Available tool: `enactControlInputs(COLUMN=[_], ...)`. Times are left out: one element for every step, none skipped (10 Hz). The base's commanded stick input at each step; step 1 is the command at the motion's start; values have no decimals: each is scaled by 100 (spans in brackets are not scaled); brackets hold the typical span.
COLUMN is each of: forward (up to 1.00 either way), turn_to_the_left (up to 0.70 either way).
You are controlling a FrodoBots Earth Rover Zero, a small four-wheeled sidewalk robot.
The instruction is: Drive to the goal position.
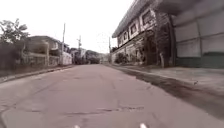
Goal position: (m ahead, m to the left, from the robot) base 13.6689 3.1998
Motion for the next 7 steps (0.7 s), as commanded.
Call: enactControlInputs(forward=[100,100,100,100,100,100,100], turn_to_the_left=[0,0,0,0,0,0,0])
